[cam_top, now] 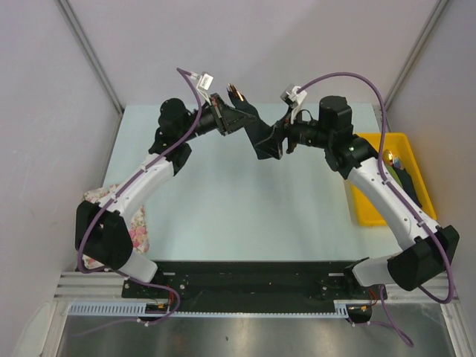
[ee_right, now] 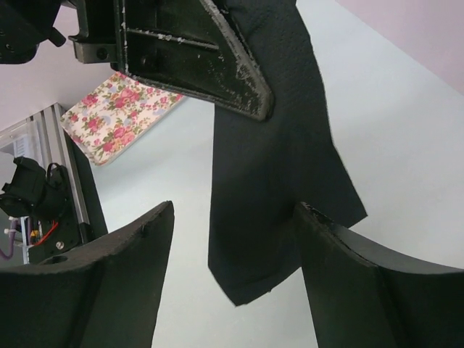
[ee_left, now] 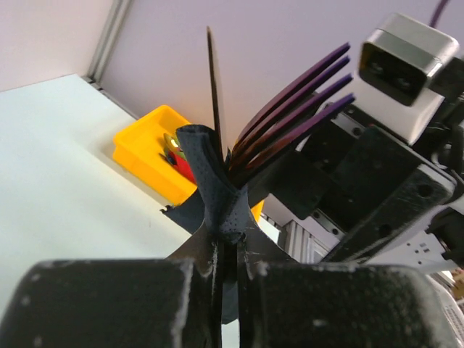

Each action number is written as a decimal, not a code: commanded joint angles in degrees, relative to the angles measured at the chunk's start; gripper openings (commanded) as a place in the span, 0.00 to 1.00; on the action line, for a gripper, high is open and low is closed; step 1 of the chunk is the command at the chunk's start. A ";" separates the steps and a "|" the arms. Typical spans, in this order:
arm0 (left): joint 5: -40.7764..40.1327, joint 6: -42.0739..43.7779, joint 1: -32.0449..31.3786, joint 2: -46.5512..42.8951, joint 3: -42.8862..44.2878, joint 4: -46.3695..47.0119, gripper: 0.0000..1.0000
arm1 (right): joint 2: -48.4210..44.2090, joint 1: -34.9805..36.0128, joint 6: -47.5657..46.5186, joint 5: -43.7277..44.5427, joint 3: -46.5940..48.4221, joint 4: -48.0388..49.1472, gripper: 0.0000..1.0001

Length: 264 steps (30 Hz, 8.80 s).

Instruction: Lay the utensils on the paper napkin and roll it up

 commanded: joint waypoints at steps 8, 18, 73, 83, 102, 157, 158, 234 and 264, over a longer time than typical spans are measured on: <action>8.82 -6.71 0.10 1.54 2.95 14.30 0.00 | 2.07 0.24 0.30 -5.78 0.48 5.84 0.61; 10.58 -9.62 0.28 1.99 2.68 19.49 0.00 | 2.86 0.24 1.89 -11.23 0.74 5.84 0.38; 5.57 -15.95 1.33 3.13 1.37 18.00 0.02 | 6.99 -1.87 30.37 -14.76 3.03 24.56 0.00; 3.64 -15.33 1.60 3.04 3.21 19.67 0.00 | 7.26 -3.45 30.10 -14.40 3.73 21.40 0.35; 1.62 -17.18 1.68 3.31 4.88 20.11 0.00 | 5.94 -4.24 29.14 -10.54 4.44 17.44 0.87; 0.83 -19.46 1.51 5.85 6.55 21.52 0.00 | 8.84 -7.49 35.29 -12.30 5.31 17.97 0.57; 0.83 -19.46 1.42 5.85 6.55 21.52 0.00 | 8.84 -7.84 35.29 -12.12 5.58 17.88 0.59; 6.89 15.96 -3.94 -3.90 -5.31 -4.06 0.82 | 36.25 -71.66 -40.30 -18.18 -0.92 -56.49 0.00; 8.03 13.58 -3.24 0.76 -3.03 -4.59 0.82 | 44.79 -67.97 -25.36 -4.31 -2.86 -38.46 0.18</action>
